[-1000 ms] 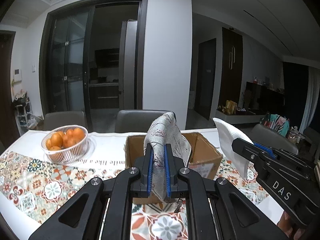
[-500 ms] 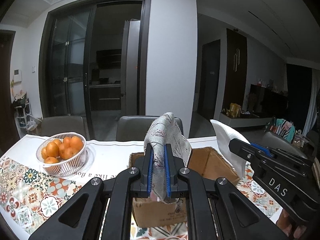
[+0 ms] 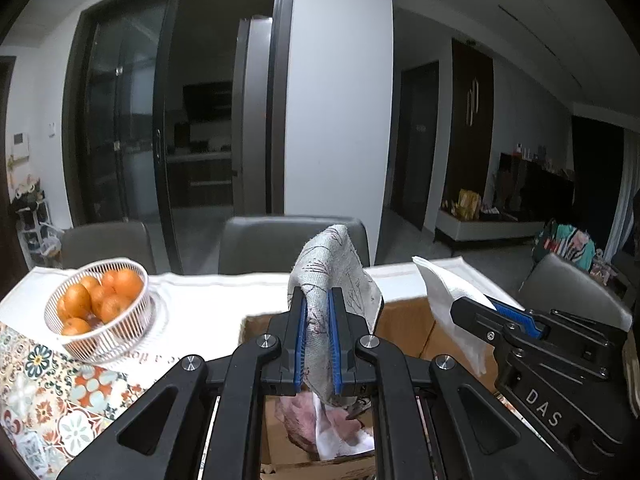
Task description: Organize soft objects
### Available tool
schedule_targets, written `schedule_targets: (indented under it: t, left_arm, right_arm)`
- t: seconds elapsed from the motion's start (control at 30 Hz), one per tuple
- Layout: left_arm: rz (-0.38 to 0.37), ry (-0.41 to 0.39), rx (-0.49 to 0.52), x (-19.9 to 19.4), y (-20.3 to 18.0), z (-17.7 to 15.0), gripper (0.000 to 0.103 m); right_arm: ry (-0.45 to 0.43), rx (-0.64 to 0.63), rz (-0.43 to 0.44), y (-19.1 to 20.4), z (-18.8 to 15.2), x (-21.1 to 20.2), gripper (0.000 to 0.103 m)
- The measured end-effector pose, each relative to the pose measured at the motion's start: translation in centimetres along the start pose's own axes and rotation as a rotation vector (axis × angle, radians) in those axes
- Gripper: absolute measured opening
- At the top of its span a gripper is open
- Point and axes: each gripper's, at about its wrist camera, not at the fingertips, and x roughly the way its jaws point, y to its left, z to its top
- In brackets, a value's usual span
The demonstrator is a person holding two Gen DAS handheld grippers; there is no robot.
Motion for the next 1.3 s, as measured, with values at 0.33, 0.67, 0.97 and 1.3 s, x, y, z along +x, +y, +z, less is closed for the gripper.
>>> schedule_targets:
  t: [0.33, 0.67, 0.97, 1.3]
  left_arm:
    - [0.009, 0.129, 0.044, 3.0, -0.5, -3.4, 0.012]
    - [0.037, 0.128, 0.054, 2.3, -0.8, -3.8, 0.045]
    - [0.146, 0.075, 0.073, -2.5, -1.1, -3.8, 0.059]
    - [0.196, 0.036, 0.065, -9.7, -2.0, -4.0, 0.061]
  right_arm:
    - [0.126, 0.02, -0.013, -1.6, -2.9, 3.4, 0.01]
    - [0.128, 0.01, -0.059, -2.2, -3.7, 3.0, 0.047]
    - [0.085, 0.025, -0.107, -2.5, -3.8, -0.6, 0.049]
    - [0.04, 0.027, -0.128, -1.3, -4.6, -6.9, 0.051]
